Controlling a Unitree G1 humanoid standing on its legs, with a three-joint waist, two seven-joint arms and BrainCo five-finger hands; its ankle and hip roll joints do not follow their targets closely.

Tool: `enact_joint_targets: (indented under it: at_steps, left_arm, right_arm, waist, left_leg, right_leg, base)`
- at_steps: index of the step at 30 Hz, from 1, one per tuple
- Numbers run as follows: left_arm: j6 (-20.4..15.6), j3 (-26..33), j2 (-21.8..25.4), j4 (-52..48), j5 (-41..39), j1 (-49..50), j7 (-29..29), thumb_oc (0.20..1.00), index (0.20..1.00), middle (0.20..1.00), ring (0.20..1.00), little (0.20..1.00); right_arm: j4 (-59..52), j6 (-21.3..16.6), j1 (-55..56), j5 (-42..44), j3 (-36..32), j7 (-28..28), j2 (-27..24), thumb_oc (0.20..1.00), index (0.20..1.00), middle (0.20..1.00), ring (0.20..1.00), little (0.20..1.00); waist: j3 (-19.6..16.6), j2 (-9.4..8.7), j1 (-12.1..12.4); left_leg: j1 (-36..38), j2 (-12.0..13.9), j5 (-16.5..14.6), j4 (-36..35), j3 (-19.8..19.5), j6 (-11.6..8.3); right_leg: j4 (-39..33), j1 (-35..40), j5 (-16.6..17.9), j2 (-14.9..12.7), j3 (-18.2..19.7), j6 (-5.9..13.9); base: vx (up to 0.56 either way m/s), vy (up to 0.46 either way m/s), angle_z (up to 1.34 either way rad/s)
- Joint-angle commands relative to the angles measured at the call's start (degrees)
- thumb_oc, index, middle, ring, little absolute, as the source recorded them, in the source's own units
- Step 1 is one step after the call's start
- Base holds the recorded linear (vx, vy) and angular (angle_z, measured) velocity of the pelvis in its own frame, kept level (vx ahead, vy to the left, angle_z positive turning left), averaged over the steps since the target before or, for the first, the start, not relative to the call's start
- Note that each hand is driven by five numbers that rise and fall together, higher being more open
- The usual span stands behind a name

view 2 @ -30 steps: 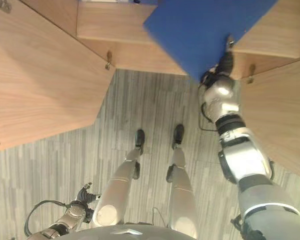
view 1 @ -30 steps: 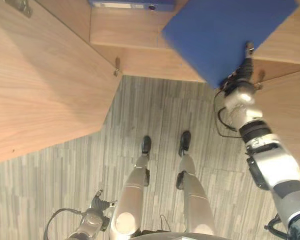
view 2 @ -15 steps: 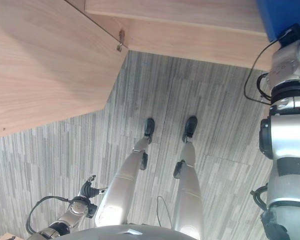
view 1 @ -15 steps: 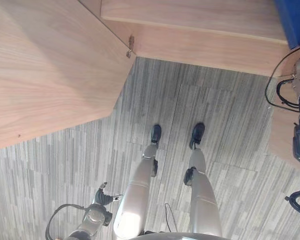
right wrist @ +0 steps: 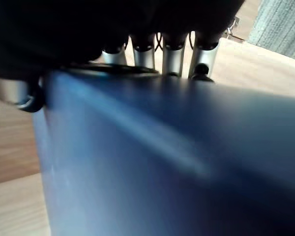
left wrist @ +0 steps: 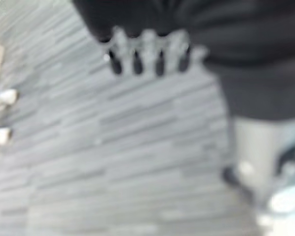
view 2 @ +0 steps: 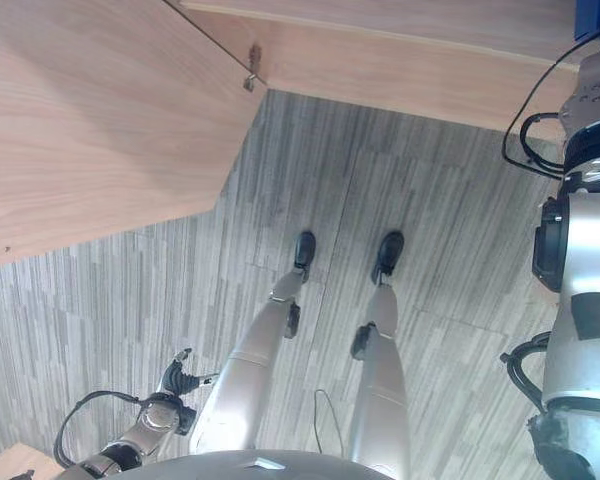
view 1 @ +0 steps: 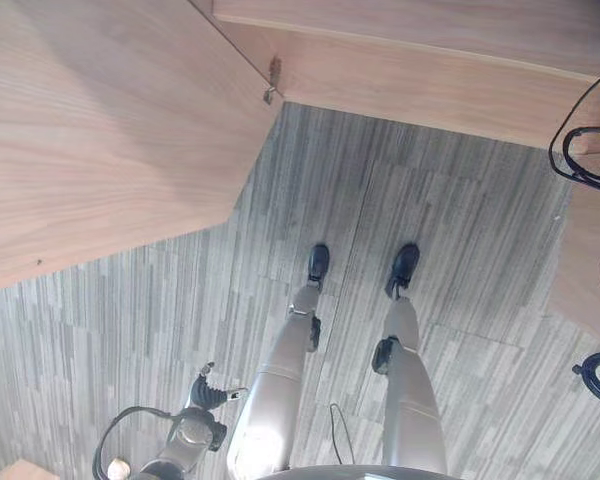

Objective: Put the empty folder in the office cabinet

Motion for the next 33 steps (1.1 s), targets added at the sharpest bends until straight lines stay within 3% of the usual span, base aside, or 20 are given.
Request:
enact_joint_targets:
  at_steps: [1, 8, 19, 26, 32, 33]
  left_arm:
    - [-0.08, -0.88, 3.4, 3.15, -1.53, 2.34, 1.24, 1.0, 1.0, 1.0, 1.0, 1.0]
    - [-0.25, -0.59, 4.86, 3.12, -1.98, 2.16, 0.67, 1.0, 1.0, 1.0, 1.0, 1.0]
    - [-0.49, -0.89, 5.56, 0.6, -3.31, 2.0, 0.5, 1.0, 1.0, 1.0, 1.0, 1.0]
    - [-0.74, -1.28, 4.78, -0.93, -3.9, 0.86, 3.44, 1.0, 1.0, 1.0, 1.0, 1.0]
    - [-1.46, -1.18, 4.49, -1.81, -3.96, -0.08, 4.52, 1.0, 1.0, 1.0, 1.0, 1.0]
    - [-0.02, -1.71, 3.53, -0.33, -4.71, -4.85, 4.82, 1.0, 1.0, 1.0, 1.0, 1.0]
  right_arm:
    - [0.56, -1.47, -4.59, 0.8, 6.0, 0.83, -4.57, 0.2, 0.2, 0.2, 0.2, 0.2]
    - [2.52, 2.25, -7.72, -0.49, 11.05, 2.71, -5.63, 0.2, 0.2, 0.2, 0.2, 0.2]
    - [4.21, 1.78, -9.24, 0.88, 10.32, 1.42, -6.78, 0.2, 0.2, 0.2, 0.2, 0.2]
    - [1.41, -6.0, -10.2, 4.54, 4.13, -7.09, -6.3, 0.2, 0.2, 0.2, 0.2, 0.2]
    - [-1.1, -7.23, -10.42, 4.61, 3.39, -9.4, -4.71, 0.2, 0.2, 0.2, 0.2, 0.2]
    - [-2.66, -8.0, -10.19, 3.78, 3.84, -9.08, -0.9, 0.2, 0.2, 0.2, 0.2, 0.2]
  waist:
    - [-2.95, -0.01, 2.18]
    - [-3.47, -1.08, 3.38]
    - [-4.06, -1.14, 4.46]
    - [-4.92, -0.56, 5.16]
    - [-5.72, -0.39, 5.38]
    - [-6.32, -0.75, 4.6]
  left_leg:
    - [7.44, 0.91, 6.24, -21.32, -5.01, -4.78]
    - [5.37, 0.75, 6.69, -21.32, -6.17, -5.25]
    - [4.22, 0.29, 6.9, -21.32, -7.09, -5.54]
    - [3.25, -0.29, 6.91, -21.32, -7.72, -5.58]
    - [2.48, -0.67, 7.05, -21.32, -7.96, -5.6]
    - [2.38, -0.52, 7.03, -21.32, -7.88, -5.68]
  right_leg:
    - [-0.1, 6.41, -10.19, -2.2, -3.47, 7.1]
    - [-0.1, 5.08, -10.42, -2.58, -4.67, 7.39]
    - [-0.1, 4.36, -10.49, -3.09, -5.88, 7.78]
    - [-0.1, 3.54, -10.47, -3.61, -6.48, 8.23]
    - [-0.1, 2.83, -10.51, -3.88, -6.76, 8.41]
    - [-0.1, 2.61, -10.42, -3.78, -6.64, 8.48]
  base:
    - [0.0, -0.029, 0.06]
    - [0.01, -0.028, 0.07]
    - [0.0, -0.003, 0.03]
    - [0.0, 0.0, 0.0]
    - [0.0, 0.003, 0.01]
    - [0.0, 0.0, 0.0]
